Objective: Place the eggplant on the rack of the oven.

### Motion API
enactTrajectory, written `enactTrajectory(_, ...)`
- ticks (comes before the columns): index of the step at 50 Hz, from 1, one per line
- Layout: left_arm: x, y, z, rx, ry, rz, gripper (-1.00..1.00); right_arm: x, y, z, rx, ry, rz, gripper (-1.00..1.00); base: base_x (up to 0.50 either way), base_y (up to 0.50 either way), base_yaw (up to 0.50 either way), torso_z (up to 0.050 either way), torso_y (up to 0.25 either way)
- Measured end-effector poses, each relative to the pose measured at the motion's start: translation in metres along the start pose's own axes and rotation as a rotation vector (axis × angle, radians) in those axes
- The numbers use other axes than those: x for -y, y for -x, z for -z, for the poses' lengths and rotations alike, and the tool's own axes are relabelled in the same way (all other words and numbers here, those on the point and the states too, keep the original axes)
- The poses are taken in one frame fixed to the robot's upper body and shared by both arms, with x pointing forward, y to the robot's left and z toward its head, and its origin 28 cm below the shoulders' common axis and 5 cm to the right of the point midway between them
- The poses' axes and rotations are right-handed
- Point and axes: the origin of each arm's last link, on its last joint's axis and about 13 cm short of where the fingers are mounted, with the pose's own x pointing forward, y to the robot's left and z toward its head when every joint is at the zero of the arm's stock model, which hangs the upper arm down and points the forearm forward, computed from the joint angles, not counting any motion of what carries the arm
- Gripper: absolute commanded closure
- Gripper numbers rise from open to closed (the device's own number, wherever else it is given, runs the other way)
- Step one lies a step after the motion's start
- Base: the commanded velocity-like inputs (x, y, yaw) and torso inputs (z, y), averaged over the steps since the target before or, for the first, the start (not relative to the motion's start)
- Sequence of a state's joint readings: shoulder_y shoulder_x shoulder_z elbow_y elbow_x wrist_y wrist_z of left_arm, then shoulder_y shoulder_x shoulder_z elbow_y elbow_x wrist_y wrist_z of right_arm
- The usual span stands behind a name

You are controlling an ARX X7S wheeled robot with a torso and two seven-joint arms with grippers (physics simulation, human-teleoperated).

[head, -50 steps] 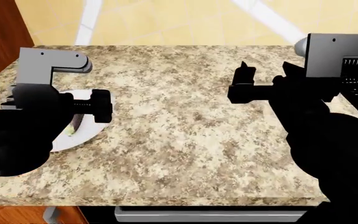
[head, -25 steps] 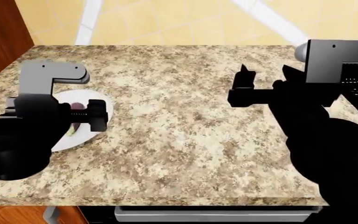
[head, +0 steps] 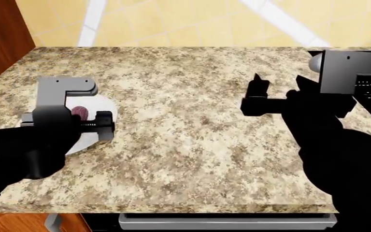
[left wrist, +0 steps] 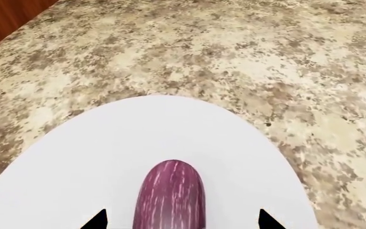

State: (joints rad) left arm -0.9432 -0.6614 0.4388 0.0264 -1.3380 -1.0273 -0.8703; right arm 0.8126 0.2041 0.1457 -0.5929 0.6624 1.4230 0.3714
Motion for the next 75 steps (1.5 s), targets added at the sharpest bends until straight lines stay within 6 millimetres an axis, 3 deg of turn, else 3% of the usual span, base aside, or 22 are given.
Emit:
enactTrajectory(3,0.000,-0.002,0.002,-0.008,0.005,-0.003,-1.00,0.001,0.000,0.000,-0.001,-0.001,0.002,-1.00,0.00,0.00,0.00,0.000,0.000)
enactTrajectory(4,0.000,-0.003,0.002,-0.011,0.007,-0.003,1.00,0.001,0.000,0.001,-0.001,-0.002,0.003,-1.00,0.00,0.00,0.00,0.000,0.000)
enactTrajectory(12,0.000,0.001,-0.005,0.018,0.010,0.000,1.00,0.002,0.001,0.002,-0.004,-0.008,0.007,-1.00,0.00,0.00,0.00,0.000,0.000)
enactTrajectory(28,-0.015,0.040,-0.062,0.232,0.049,-0.031,1.00,0.004,0.006,0.001,0.004,-0.017,0.015,-1.00,0.00,0.00,0.00,0.000,0.000)
enactTrajectory(38,-0.018,0.069,-0.050,0.220,0.035,-0.017,1.00,0.000,0.007,-0.005,0.019,-0.015,0.005,-1.00,-0.02,0.00,0.00,0.000,0.000)
enactTrajectory(48,-0.020,0.088,-0.037,0.204,0.019,-0.012,1.00,-0.004,0.013,-0.012,0.029,-0.005,-0.012,-1.00,-0.47,0.00,0.00,0.000,0.001)
enactTrajectory(75,-0.024,0.101,-0.032,0.207,0.003,-0.033,1.00,-0.006,0.016,-0.016,0.033,0.003,-0.022,-1.00,-0.50,0.00,0.00,0.000,0.000)
